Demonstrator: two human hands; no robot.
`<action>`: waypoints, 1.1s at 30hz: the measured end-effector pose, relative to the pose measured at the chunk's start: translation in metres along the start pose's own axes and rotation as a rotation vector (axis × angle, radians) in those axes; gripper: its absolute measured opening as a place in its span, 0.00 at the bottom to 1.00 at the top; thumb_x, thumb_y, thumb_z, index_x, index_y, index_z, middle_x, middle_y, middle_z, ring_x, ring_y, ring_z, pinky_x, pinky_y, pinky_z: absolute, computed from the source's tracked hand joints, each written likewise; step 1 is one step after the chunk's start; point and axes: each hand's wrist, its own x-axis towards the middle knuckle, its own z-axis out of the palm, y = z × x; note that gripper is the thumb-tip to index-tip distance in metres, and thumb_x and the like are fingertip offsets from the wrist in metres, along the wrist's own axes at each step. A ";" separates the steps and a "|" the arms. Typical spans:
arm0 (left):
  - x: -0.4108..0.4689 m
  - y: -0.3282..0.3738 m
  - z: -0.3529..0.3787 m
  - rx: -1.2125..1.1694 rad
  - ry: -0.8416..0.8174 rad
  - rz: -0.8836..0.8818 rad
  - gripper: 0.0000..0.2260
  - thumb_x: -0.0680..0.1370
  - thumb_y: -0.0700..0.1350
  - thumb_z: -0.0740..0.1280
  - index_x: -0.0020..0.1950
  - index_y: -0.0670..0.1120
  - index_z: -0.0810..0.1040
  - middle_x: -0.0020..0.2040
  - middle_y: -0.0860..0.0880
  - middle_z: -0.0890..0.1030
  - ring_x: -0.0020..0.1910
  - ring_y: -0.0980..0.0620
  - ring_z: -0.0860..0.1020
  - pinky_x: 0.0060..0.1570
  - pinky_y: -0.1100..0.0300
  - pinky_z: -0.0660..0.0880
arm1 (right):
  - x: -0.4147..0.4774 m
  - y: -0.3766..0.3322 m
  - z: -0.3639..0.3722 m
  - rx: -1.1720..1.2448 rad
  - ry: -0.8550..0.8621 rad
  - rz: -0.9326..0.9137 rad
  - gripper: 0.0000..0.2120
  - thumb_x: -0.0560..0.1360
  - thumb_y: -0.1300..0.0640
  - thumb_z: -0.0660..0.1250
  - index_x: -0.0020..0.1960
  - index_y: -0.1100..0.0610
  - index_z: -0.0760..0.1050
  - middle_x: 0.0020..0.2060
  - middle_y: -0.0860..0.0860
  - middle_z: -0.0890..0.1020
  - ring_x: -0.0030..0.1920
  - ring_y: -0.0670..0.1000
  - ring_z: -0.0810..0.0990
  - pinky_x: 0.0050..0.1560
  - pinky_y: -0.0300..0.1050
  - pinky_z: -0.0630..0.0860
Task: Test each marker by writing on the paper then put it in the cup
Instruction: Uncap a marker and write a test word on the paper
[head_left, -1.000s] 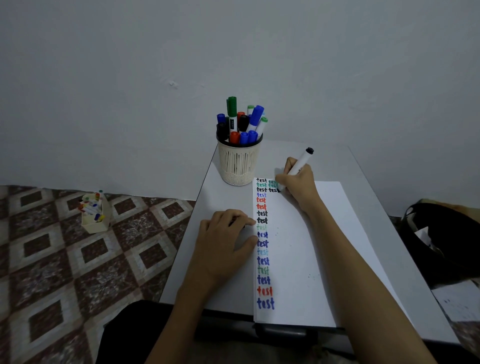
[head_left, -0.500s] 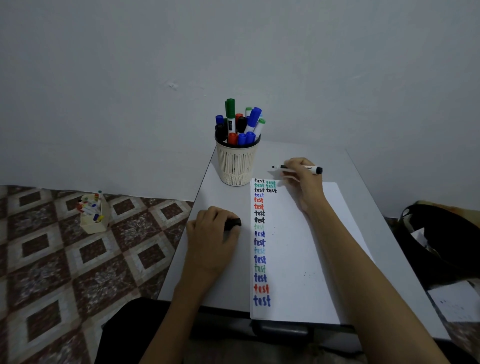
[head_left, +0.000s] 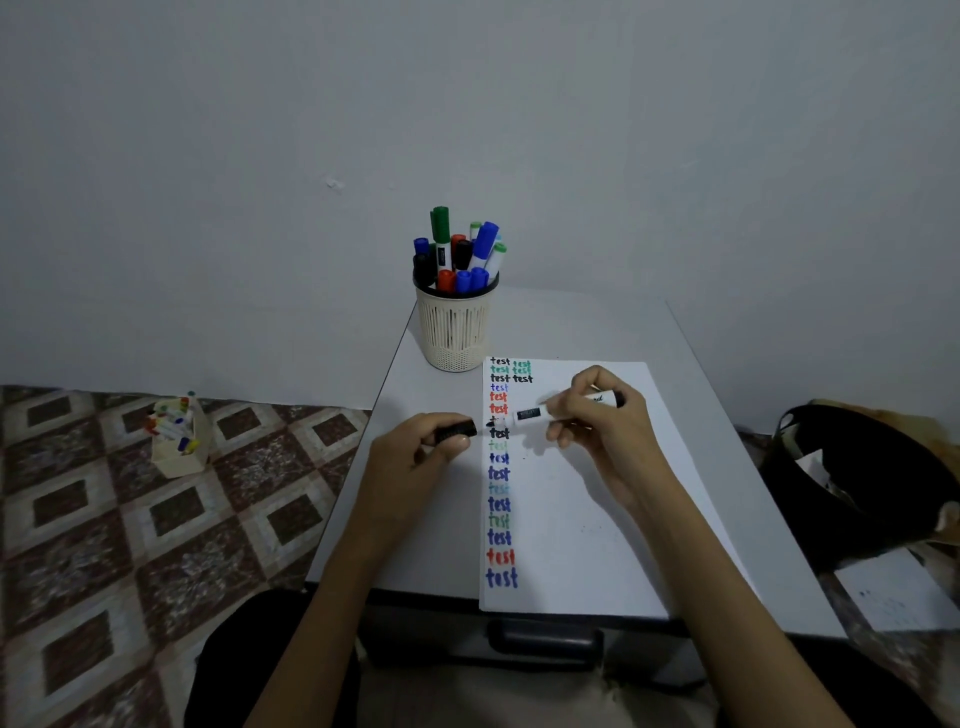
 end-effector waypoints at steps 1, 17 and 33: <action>0.000 0.001 -0.001 0.002 -0.005 -0.002 0.09 0.75 0.41 0.69 0.53 0.52 0.80 0.47 0.58 0.81 0.46 0.61 0.77 0.44 0.72 0.71 | -0.003 0.001 0.001 0.000 -0.001 -0.003 0.12 0.68 0.76 0.67 0.37 0.62 0.69 0.27 0.59 0.76 0.26 0.55 0.76 0.29 0.42 0.72; 0.002 -0.006 -0.005 0.009 -0.098 0.027 0.08 0.72 0.47 0.66 0.48 0.48 0.81 0.41 0.54 0.82 0.40 0.58 0.78 0.41 0.70 0.71 | -0.018 0.033 0.014 -0.249 -0.138 -0.067 0.07 0.68 0.62 0.76 0.45 0.62 0.83 0.36 0.64 0.81 0.30 0.57 0.77 0.28 0.44 0.72; -0.001 0.007 -0.006 0.145 -0.065 0.296 0.12 0.73 0.46 0.63 0.49 0.41 0.81 0.42 0.53 0.81 0.42 0.62 0.77 0.43 0.73 0.70 | -0.022 0.032 0.010 -0.170 -0.159 -0.063 0.04 0.71 0.61 0.74 0.41 0.63 0.84 0.23 0.58 0.75 0.19 0.53 0.67 0.22 0.37 0.65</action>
